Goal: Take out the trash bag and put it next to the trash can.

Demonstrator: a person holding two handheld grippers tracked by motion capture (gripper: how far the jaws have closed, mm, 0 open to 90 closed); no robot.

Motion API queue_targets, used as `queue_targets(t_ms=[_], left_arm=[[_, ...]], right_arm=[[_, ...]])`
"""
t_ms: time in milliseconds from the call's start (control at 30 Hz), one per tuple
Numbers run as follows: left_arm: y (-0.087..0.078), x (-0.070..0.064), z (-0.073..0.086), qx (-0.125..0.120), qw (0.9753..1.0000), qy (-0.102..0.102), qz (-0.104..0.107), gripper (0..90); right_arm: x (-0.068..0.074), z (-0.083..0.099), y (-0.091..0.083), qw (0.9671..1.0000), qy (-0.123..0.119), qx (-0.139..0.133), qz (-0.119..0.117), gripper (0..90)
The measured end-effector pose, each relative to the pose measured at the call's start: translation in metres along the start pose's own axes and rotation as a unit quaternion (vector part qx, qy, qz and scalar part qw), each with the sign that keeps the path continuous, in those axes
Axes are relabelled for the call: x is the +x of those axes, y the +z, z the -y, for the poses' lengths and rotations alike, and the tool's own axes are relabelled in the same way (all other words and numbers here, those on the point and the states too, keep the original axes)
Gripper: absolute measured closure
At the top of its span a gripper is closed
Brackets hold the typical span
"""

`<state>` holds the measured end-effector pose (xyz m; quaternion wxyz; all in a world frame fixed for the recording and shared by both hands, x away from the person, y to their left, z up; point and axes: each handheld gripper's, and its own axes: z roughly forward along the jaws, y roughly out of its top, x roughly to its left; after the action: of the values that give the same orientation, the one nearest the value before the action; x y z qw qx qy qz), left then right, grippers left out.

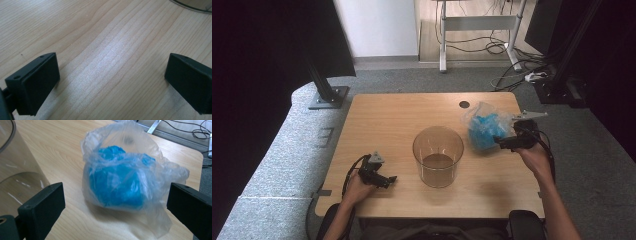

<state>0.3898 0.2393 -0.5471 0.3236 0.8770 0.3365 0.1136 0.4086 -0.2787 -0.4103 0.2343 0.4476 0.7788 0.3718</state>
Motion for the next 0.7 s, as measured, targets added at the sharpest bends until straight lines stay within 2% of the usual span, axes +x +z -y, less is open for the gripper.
queue_targets(t_ms=[367, 700], left_arm=[[0.000, 0.000, 0.000, 0.001, 1.0000, 0.000, -0.002, 0.0], [0.000, 0.000, 0.000, 0.001, 1.0000, -0.001, -0.003, 0.0]], right_arm=[[0.001, 0.035, -0.003, 1.0000, 0.007, -0.002, 0.001, 1.5], [0.003, 0.069, 0.011, 0.9997, 0.021, 0.009, 0.006, 2.0]])
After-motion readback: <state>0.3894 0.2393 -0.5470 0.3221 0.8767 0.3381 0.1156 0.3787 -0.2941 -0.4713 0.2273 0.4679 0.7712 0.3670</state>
